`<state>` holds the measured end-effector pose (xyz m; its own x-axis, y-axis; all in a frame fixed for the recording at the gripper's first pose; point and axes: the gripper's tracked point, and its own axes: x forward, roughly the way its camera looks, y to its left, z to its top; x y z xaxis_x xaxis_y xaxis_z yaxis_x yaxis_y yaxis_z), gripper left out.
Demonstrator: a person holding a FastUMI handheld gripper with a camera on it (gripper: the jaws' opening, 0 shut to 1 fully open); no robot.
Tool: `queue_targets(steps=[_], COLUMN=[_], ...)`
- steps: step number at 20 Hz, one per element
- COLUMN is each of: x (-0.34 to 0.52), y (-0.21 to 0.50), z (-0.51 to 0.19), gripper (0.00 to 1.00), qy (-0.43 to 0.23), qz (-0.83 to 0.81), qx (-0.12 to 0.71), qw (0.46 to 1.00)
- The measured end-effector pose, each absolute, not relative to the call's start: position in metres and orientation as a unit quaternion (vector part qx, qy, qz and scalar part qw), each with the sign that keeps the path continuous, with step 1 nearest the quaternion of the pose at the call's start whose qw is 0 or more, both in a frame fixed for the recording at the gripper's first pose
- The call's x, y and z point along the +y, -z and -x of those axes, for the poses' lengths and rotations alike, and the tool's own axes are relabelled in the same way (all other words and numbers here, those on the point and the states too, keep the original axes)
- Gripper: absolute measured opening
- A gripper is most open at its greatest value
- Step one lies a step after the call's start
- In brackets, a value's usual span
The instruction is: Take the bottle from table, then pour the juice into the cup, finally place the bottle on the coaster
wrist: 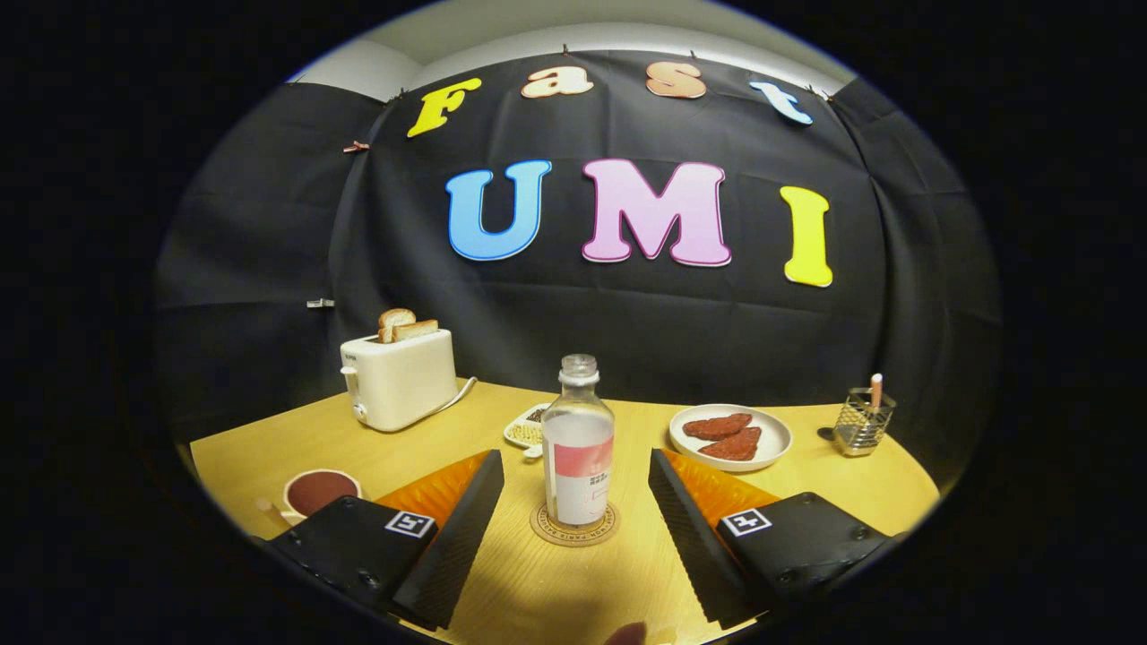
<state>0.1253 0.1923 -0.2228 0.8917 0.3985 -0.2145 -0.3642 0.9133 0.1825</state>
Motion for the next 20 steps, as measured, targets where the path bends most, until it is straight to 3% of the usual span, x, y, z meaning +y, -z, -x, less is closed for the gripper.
queue_targets(steps=[9,20], x=[0.119,0.062], y=[0.114,0.055], z=[-0.084,-0.048], gripper=[0.99,0.99], qy=[-0.145,-0.085], qz=[-0.079,-0.051], qx=[0.068,0.034], qw=[0.984,0.995])
